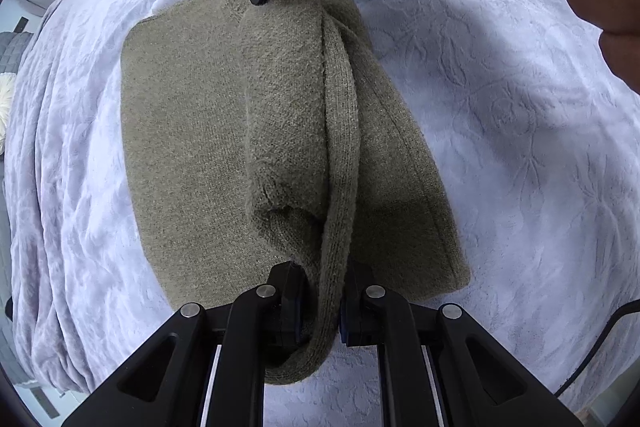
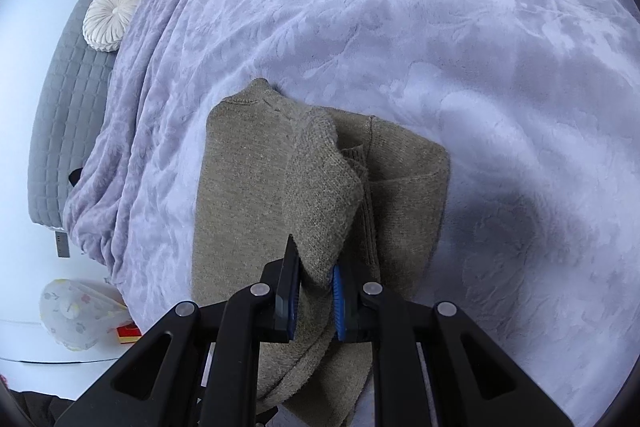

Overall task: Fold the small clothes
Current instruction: 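Lower the folded side onto the sweater with both grippers, then open both grippers and release the folded sweater, then move both open grippers to the folded sweater's edge and close on it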

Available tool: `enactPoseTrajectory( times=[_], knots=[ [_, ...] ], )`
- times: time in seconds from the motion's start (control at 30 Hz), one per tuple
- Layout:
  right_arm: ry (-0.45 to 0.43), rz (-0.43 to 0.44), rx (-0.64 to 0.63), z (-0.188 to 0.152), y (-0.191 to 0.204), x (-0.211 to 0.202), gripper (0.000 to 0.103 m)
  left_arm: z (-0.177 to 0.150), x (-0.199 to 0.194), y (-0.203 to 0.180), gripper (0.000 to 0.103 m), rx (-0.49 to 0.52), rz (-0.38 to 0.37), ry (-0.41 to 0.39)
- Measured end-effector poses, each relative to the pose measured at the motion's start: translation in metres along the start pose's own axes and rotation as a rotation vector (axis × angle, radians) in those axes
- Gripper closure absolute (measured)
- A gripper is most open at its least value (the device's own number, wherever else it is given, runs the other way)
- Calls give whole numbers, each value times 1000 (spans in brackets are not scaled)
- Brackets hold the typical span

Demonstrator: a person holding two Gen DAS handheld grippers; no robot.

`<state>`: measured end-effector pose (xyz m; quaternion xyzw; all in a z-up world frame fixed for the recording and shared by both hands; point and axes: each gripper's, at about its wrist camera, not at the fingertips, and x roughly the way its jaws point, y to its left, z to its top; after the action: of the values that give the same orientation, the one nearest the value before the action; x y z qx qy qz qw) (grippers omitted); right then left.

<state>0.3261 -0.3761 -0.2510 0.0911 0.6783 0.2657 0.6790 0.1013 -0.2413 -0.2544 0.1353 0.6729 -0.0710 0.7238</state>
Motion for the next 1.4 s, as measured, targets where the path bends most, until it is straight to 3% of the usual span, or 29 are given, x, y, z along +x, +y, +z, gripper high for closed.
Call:
enactPoseTrajectory(
  times=[0.07,0.1,0.13,0.2,0.33,0.37,0.5,0.6,0.67,0.7,0.8,0.87,0.93,1.0,1.13,1.23,1.33,1.4],
  knots=[
    [3,-27,-10,0,0,2,88,-1,0,-1,89,-2,-5,2],
    [5,-38,-19,-1,1,3,88,-1,1,-1,78,-7,-14,6],
    [10,-48,-22,0,1,4,86,-1,0,0,52,-12,-40,10],
    [17,-92,-10,2,-2,5,80,-2,0,4,12,-39,-70,11],
    [-22,-99,53,4,-15,-7,49,-8,-11,8,10,-42,-112,-23],
    [-36,-95,66,4,-19,-12,47,-11,-15,9,10,-34,-126,-32],
    [-99,-46,65,-5,-19,-43,47,-29,-42,33,10,-41,-231,-114],
    [-96,110,3,-18,1,-51,47,-37,-44,66,10,-116,-307,-131],
    [-32,244,-4,-25,13,-35,47,-39,-31,89,10,-190,-303,-105],
    [-7,257,-3,-28,17,-25,47,-41,-24,97,10,-217,-295,-89],
    [67,214,10,-37,18,10,47,-46,-2,115,10,-278,-262,-19],
    [91,136,38,-43,6,28,48,-50,12,122,10,-287,-215,22],
    [84,106,70,-47,-10,35,58,-55,21,126,10,-294,-207,53],
    [71,111,94,-50,-18,30,65,-59,17,132,10,-297,-232,42],
    [13,26,16,-59,2,0,58,-64,-5,155,10,-320,-295,-52],
    [9,148,-47,-76,28,-11,49,-63,-3,172,10,-346,-277,-51],
    [104,272,-105,-103,53,7,48,-58,7,179,10,-374,-265,-23],
    [187,269,-134,-122,60,28,48,-55,9,191,10,-382,-266,-17]
  ],
)
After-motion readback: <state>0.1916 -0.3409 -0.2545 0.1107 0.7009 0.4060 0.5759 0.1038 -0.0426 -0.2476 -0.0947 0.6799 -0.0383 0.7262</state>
